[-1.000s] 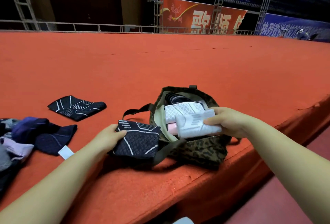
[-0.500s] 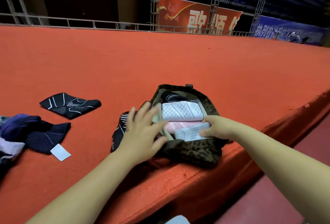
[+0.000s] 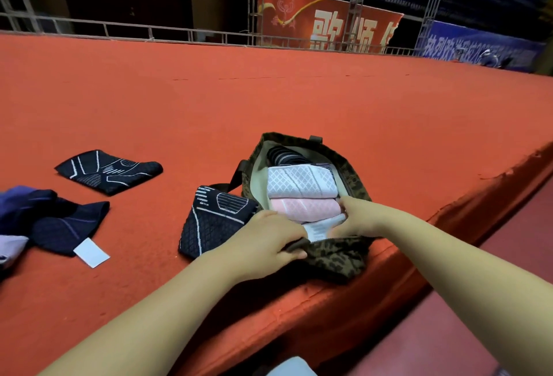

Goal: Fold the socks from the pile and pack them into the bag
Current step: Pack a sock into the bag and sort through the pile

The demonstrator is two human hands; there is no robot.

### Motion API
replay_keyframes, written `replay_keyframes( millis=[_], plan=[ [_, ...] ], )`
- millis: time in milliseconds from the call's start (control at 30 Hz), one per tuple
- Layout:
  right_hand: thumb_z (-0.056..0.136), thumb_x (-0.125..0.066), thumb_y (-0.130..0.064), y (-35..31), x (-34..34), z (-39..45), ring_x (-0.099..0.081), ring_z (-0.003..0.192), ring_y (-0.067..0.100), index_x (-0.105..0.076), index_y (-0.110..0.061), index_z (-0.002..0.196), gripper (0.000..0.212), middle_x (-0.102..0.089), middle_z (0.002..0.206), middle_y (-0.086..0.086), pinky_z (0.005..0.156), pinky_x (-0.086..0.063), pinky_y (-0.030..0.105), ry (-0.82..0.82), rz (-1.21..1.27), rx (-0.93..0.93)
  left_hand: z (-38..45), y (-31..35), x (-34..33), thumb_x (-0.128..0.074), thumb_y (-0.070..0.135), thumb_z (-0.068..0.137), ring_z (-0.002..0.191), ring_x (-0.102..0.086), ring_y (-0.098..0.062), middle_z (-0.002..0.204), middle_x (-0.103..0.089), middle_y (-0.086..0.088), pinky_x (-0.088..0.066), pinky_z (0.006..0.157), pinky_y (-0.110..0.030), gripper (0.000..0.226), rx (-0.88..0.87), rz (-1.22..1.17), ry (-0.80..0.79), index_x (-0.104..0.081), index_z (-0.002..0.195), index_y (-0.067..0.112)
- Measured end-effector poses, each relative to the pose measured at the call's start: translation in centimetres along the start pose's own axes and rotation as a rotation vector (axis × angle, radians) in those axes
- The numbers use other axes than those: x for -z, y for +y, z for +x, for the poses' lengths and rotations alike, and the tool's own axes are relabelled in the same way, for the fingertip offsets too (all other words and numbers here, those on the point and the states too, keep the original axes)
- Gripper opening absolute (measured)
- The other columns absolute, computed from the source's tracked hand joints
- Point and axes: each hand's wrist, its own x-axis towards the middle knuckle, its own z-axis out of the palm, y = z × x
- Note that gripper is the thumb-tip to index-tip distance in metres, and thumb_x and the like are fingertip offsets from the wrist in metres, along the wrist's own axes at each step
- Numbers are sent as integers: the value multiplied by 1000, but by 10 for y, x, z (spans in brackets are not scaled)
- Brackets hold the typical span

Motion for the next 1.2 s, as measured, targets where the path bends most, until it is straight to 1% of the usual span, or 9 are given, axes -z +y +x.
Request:
replay_keyframes(
  millis=[100, 167, 267, 367, 567, 700, 833, 1000, 1200],
  plan=[
    [75, -72, -47, 1, 8, 0, -50, 70, 14, -49, -16, 89, 41, -53, 82, -1, 61, -38, 28, 55, 20, -49, -5, -2, 8, -62, 44, 81, 92, -51, -6, 96, -61, 14, -36, 89, -29, 27, 13, -89, 77, -61, 101, 24],
    [77, -71, -49, 1, 9, 1, -35, 58, 15, -41, -18, 70, 43, -40, 67, -2, 54, -24, 28, 72, 47, -63, -15, -15, 22, -64, 40, 76, 99, -54, -1, 102, -63, 14, -40, 92, -27, 33, 116, -190, 370, -64, 104, 22],
    [68, -72, -63, -1, -4, -1, -44, 71, 19, -51, -13, 89, 57, -55, 82, 3, 55, -31, 29, 101, -48, -98, -39, -58, 39, -65, 31, 81, 117, -50, -3, 118, -58, 5, -35, 101, -21, 42, 641, -387, 703, -56, 120, 16],
    [66, -76, -58, -2, 2, -6, -50, 83, 21, -35, -9, 120, 84, -56, 102, 3, 64, -37, 32, 161, -70, -93, -61, -97, 36, -66, 47, 83, 121, -50, -23, 136, -49, -9, -37, 103, -36, 76, 1143, -780, 426, -32, 143, 15],
    [79, -75, -22, -28, 38, -20, -55, 80, 9, -50, -19, 113, 42, -57, 106, -2, 67, -42, 23, 132, 278, 178, -80, -105, 34, -65, 26, 87, 71, -56, -15, 77, -65, 0, -41, 64, -26, 8, 1021, -998, 266, -65, 80, 21],
    [83, -68, -38, -75, 19, -19, -59, 98, 4, -62, -26, 104, 24, -62, 107, -14, 89, -45, 26, 205, 386, 335, -71, -93, 44, -63, 16, 89, 64, -57, -9, 73, -64, 1, -44, 64, -22, 11, 877, -820, 354, -65, 78, 15],
    [82, -65, -49, -124, -13, -11, -57, 57, -4, -66, -22, 97, 31, -63, 65, -20, 52, -43, 13, 75, 479, 375, -58, -79, 49, -54, 20, 95, 70, -54, -10, 78, -59, 3, -43, 69, -29, 13, 770, -705, 427, -57, 82, 18],
    [87, -66, -26, -137, -15, -4, -55, 59, 4, -60, -16, 72, 19, -58, 66, -7, 58, -44, 19, 87, 501, 469, -39, -62, 66, -56, 31, 92, 76, -49, -10, 81, -54, 6, -40, 71, -29, 13, 641, -730, 503, -50, 85, 22],
    [89, -58, -17, -88, 39, -16, -65, 81, 19, -62, -9, 102, 15, -68, 94, 9, 77, -53, 32, -82, 862, 506, -5, -45, 87, -71, 22, 68, 92, -66, -12, 104, -70, -1, -51, 80, -26, 45, 470, -1066, 90, -60, 110, 14]
  ],
)
